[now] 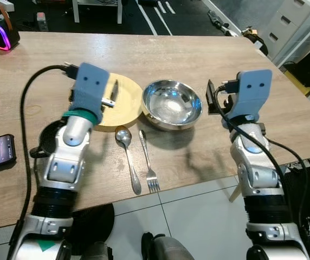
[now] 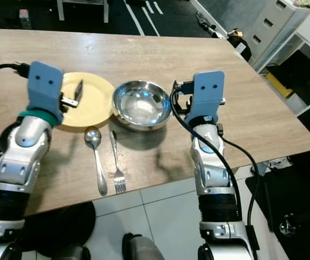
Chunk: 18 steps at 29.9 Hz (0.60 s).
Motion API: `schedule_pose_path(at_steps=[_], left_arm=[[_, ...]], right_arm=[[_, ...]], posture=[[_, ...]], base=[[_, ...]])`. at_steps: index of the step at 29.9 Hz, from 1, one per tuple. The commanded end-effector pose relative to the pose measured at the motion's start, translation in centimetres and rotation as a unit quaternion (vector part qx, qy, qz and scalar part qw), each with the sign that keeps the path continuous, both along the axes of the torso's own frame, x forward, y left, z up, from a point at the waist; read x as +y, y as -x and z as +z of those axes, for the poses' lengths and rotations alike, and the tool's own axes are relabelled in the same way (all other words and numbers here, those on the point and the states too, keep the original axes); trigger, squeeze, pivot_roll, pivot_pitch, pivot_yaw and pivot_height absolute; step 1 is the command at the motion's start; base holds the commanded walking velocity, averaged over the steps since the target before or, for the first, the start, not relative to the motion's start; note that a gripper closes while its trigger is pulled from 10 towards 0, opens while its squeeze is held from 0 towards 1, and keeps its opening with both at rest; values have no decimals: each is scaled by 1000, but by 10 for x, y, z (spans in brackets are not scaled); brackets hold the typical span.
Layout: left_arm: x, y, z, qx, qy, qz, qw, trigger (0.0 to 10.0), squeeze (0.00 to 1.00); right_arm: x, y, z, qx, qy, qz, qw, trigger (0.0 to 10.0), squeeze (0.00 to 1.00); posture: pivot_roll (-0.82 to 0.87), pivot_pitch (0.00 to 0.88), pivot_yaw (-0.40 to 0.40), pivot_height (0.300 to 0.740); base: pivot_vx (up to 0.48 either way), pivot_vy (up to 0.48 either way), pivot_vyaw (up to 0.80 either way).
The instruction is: Setting the table
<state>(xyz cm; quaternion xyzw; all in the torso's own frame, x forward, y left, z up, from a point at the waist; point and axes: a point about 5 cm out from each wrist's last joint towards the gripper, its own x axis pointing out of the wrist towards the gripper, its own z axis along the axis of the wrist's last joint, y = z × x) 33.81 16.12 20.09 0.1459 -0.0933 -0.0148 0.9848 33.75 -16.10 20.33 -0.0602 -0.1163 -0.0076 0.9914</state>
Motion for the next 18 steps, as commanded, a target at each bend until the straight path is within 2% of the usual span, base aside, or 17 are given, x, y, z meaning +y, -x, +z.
schedule_pose_path(at_steps=[1, 4, 5, 7, 8, 9, 10, 12, 13, 14, 16, 17, 18], left_arm=[[-2, -1, -4, 10, 7, -3, 1000, 10000, 0], [2, -1, -4, 11, 12, 4, 1000, 10000, 0], [12, 3, -4, 5, 16, 23, 1000, 10000, 0], [12, 3, -4, 5, 16, 23, 1000, 10000, 0], [20, 7, -3, 1, 19, 40, 999, 10000, 0], [20, 7, -3, 1, 19, 40, 999, 10000, 0], [39, 21, 8, -10, -19, 28, 999, 10000, 0], [39, 21, 8, -10, -19, 28, 999, 10000, 0], [40, 26, 14, -12, -41, 1, 999, 10000, 0], [37, 31, 19, -8, -68, -49, 996, 10000, 0], [25, 40, 28, 0, -106, -138, 985, 10000, 0], [25, 40, 28, 0, -106, -138, 985, 10000, 0], [19, 43, 31, 0, -114, -165, 980, 10000, 0]], right_arm=[[-6, 1, -2, 9, -9, -9, 1000, 10000, 0], [-9, 2, 0, 7, -8, -12, 1000, 10000, 0], [-19, 7, -4, 10, 5, -14, 1000, 10000, 0], [-19, 7, -4, 10, 5, -14, 1000, 10000, 0], [-25, 10, -10, 16, 14, -14, 1000, 10000, 0], [-25, 10, -10, 16, 14, -14, 1000, 10000, 0], [-23, 5, -28, 61, -4, -5, 998, 10000, 0], [-23, 5, -28, 61, -4, -5, 998, 10000, 0], [-19, 0, -34, 77, -17, -3, 997, 10000, 0], [-14, -6, -41, 103, -35, -2, 994, 10000, 0], [-7, -11, -52, 156, -76, 6, 985, 10000, 0], [-7, -11, -52, 156, -76, 6, 985, 10000, 0], [-3, -12, -56, 176, -97, 24, 979, 10000, 0]], posture=[[15, 24, -123, 740], [11, 22, -120, 740], [66, 0, -136, 740], [66, 0, -136, 740], [78, 0, -137, 740], [78, 0, -137, 740], [154, 1, -131, 740], [154, 1, -131, 740], [160, 0, -132, 740], [179, 0, -126, 740], [179, 0, -121, 740], [179, 0, -121, 740], [179, 0, -119, 740]], base=[[0, 0, 0], [0, 0, 0], [0, 0, 0], [0, 0, 0], [0, 0, 0], [0, 0, 0], [0, 0, 0], [0, 0, 0], [0, 0, 0], [0, 0, 0], [0, 0, 0], [0, 0, 0], [0, 0, 0]])
